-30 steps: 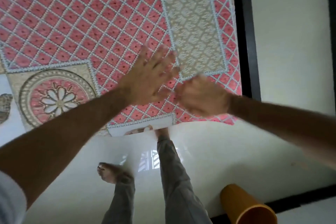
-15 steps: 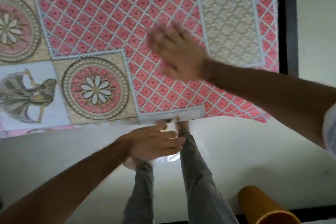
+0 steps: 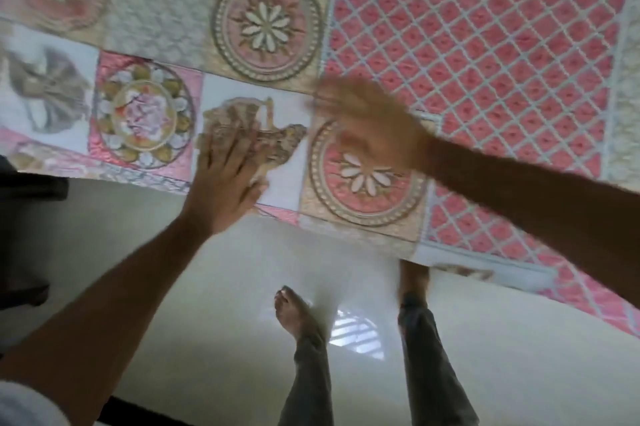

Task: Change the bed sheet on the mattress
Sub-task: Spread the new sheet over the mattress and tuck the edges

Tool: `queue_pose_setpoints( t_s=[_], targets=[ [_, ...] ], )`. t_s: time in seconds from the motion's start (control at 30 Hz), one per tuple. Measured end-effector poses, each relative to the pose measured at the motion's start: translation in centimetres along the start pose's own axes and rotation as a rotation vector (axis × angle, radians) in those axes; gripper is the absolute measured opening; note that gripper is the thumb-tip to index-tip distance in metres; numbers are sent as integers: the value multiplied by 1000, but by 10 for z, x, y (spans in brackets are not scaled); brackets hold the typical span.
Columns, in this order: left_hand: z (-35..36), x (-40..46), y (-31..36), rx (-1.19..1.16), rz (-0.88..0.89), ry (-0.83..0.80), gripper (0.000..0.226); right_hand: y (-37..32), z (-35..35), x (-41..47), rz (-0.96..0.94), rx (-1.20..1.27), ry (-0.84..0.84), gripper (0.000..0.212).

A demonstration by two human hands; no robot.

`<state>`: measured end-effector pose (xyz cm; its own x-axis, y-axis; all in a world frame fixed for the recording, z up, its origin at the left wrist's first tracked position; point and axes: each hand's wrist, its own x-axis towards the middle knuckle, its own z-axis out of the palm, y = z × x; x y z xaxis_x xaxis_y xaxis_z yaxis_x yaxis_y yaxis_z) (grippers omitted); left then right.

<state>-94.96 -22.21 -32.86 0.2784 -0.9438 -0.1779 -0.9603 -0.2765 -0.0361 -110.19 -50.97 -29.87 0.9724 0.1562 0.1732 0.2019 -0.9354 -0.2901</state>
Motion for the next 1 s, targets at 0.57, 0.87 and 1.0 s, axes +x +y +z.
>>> queue_pose_setpoints(
  t_s=[0.57,0.87,1.0],
  targets=[
    [4,-82,-236,-275,-361,-32,73,-189,115,139,-678,-196,-573,79],
    [39,-133,-231,-797,-882,348,70,-126,79,323,96,-71,-348,71],
    [37,-140,-278,-1083,-1178,554,60,-139,112,396,39,-134,-398,72]
  ],
)
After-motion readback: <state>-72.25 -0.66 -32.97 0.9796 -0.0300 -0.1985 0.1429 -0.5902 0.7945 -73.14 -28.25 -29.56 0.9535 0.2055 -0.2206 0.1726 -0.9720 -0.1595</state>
